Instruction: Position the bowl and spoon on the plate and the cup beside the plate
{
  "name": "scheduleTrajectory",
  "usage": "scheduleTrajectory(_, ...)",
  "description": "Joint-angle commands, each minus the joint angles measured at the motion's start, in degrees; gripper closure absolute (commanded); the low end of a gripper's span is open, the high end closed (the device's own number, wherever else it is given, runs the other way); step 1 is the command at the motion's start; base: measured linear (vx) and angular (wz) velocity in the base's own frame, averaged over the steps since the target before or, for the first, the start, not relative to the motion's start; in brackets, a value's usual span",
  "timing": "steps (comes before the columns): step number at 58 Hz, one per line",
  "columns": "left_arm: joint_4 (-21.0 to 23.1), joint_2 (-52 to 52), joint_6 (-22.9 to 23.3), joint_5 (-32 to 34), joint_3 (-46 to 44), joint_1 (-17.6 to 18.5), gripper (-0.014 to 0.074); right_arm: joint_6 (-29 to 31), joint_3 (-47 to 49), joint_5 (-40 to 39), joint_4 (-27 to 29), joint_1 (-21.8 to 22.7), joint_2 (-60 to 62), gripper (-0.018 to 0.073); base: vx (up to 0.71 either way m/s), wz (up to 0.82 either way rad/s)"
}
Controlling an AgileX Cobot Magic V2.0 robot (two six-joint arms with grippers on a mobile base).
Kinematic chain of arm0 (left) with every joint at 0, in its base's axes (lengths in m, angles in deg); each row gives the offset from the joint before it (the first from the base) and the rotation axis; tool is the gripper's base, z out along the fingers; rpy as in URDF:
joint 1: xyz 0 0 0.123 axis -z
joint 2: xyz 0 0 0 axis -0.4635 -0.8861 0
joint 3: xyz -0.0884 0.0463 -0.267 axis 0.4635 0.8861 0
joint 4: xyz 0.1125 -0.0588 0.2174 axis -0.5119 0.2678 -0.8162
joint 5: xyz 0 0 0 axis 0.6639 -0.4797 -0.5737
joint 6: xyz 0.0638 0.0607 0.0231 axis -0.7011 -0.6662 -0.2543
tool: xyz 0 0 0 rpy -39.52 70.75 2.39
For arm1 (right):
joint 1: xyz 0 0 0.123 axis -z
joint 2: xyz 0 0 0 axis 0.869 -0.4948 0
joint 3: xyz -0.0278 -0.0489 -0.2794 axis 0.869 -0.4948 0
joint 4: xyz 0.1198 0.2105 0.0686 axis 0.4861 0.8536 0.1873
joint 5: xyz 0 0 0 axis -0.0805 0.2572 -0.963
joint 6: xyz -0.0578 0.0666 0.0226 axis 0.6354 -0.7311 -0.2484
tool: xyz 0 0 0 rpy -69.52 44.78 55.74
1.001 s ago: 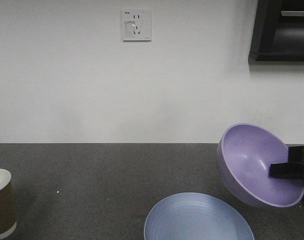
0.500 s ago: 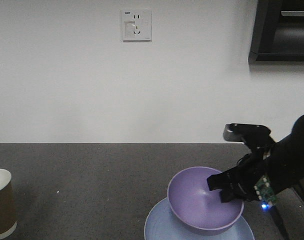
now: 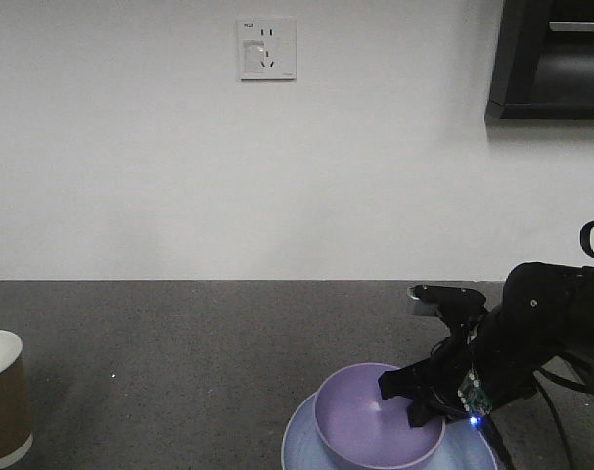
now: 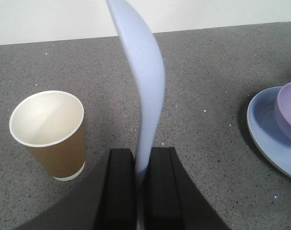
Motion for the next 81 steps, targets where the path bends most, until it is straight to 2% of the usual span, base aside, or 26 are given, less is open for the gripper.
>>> scheduleTrajectory(1,1.2,0.3,0.4,3.6,-1.6,0.2,0.0596,0.5,2.1,-4.2,1.1,0.2,2.7,0.0564,0.0,0.0)
scheduleTrajectory(12,1.3,0.3,0.4,2.9,-1.6,0.2,0.0596,2.8,2.1,-5.1,1.7,0.2,2.6,0.0557,0.0,0.0)
scheduleTrajectory(47,2.2,0.3,0.4,1.5,-1.6,0.2,0.0596,4.3,1.8,-3.8,2.1,0.2,0.4,0.0508,0.0,0.0)
scheduleTrajectory(56,2.2,0.3,0.4,1.5,-1.6,0.2,0.0596,4.4,1.8,-3.4,3.4,0.2,0.4,0.0431,0.0,0.0)
scheduleTrajectory(75,2.2,0.3,0.4,1.5,-1.6,0.2,0.0596,5.0,1.8,-2.7,4.1,0.2,0.4,0.0121,0.0,0.0)
scheduleTrajectory(81,2.2,0.3,0.4,1.5,-1.6,0.2,0.0596,5.1,1.8,-2.7,4.0,0.2,0.6,0.006,0.0,0.0)
